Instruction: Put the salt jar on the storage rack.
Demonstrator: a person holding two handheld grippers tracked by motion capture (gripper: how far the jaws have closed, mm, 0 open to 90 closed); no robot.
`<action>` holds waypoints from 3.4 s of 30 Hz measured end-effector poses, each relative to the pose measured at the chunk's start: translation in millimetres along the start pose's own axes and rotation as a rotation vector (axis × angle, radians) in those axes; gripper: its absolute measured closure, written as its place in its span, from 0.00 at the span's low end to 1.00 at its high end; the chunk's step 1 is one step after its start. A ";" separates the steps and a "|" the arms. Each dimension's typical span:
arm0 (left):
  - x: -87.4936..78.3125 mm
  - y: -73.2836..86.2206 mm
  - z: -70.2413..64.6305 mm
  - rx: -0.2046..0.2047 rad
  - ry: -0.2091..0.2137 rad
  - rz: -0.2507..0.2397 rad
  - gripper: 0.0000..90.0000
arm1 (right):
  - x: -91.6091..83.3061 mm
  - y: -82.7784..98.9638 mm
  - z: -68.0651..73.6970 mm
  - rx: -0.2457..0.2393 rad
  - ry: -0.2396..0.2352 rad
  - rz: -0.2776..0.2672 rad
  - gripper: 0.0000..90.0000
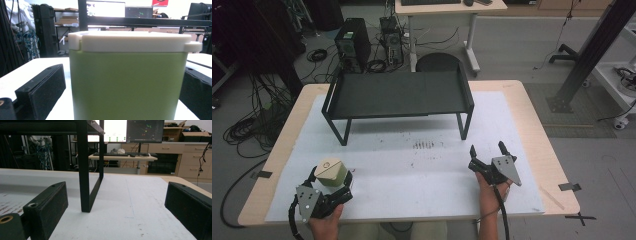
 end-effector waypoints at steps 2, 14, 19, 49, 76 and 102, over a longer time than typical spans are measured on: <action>0.0 0.0 0.0 0.000 0.000 0.000 0.01 | 0.0 0.0 0.0 0.000 0.000 0.000 0.06; -0.1 -0.1 0.1 0.000 -0.001 0.000 0.01 | 0.0 0.0 0.0 0.000 0.000 0.000 0.06; -0.2 -0.1 0.1 0.001 -0.001 -0.001 0.01 | 0.0 0.0 0.0 0.000 0.000 0.000 0.06; -0.1 -0.1 0.1 0.001 -0.002 -0.001 0.01 | 0.0 -0.2 -0.1 -0.002 -0.002 -0.002 0.06; -0.1 -0.2 0.2 0.000 -0.003 -0.002 0.02 | 0.0 -0.2 -0.1 -0.002 -0.002 -0.002 0.06; -0.1 -0.1 0.2 0.000 -0.002 -0.002 0.05 | -0.1 -0.2 0.0 -0.001 -0.002 -0.002 0.06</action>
Point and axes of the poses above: each handheld gripper's, and its own axes: x roughly forward along the jaws, y roughly out of its underside, z roughly to its left, the point moved 9 cm from there along x, roughly forward along the jaws, and after that the axes turned 3 degrees about x, right-handed, at the moved point
